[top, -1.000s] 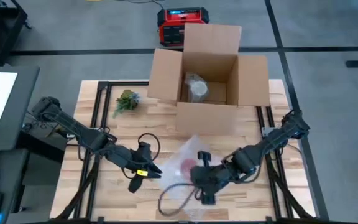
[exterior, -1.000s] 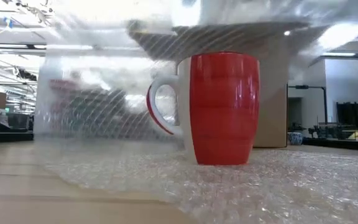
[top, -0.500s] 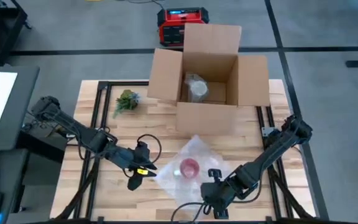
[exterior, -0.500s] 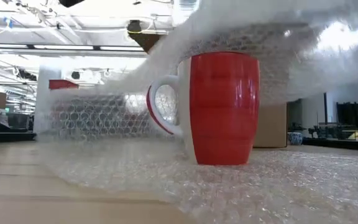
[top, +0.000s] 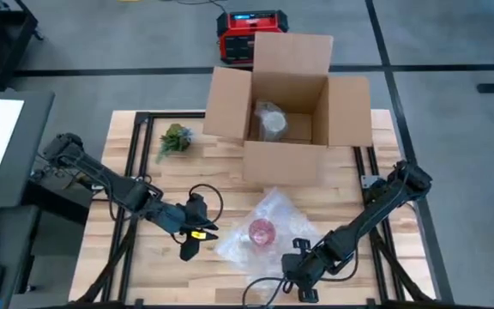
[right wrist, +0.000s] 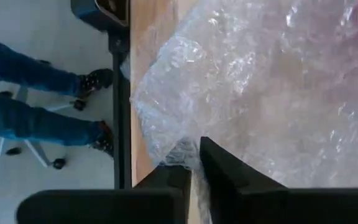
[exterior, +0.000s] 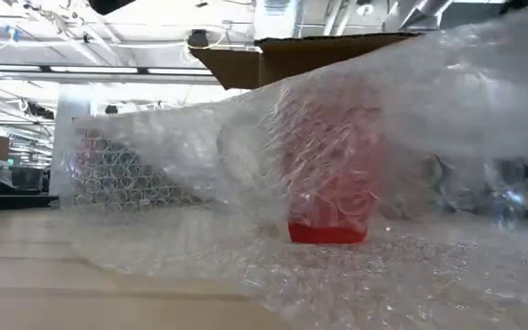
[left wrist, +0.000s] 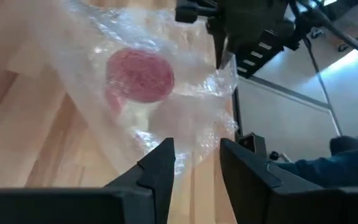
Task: Wrap mug
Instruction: Wrap the red mug in the bubble wrap
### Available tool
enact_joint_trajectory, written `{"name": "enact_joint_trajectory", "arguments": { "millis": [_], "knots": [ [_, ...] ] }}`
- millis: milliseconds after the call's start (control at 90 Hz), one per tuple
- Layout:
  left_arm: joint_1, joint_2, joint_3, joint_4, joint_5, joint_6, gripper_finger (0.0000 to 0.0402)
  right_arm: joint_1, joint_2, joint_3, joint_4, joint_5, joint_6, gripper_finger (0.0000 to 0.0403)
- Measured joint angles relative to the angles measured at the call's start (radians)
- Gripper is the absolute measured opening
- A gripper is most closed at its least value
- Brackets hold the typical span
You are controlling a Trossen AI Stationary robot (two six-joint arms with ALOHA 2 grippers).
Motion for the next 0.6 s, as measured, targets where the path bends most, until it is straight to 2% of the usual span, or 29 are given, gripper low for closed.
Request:
{"name": "enact_joint_trajectory", "arguments": {
  "millis": [189, 533, 600],
  "knots": [
    [0.000, 0.000, 0.000, 0.000, -0.019, 0.000, 0.0110, 0.041, 0.000, -0.059, 0.082, -0.046, 0.084, 0.0064],
    [0.000, 0.000, 0.000, -0.002, -0.027, 0.019, 0.0110, 0.096, 0.000, -0.075, 0.127, -0.106, 0.258, 0.0067],
    [0.000, 0.000, 0.000, -0.011, -0.028, 0.019, 0.0110, 0.100, 0.000, -0.067, 0.132, -0.147, 0.285, 0.0067]
  ]
}}
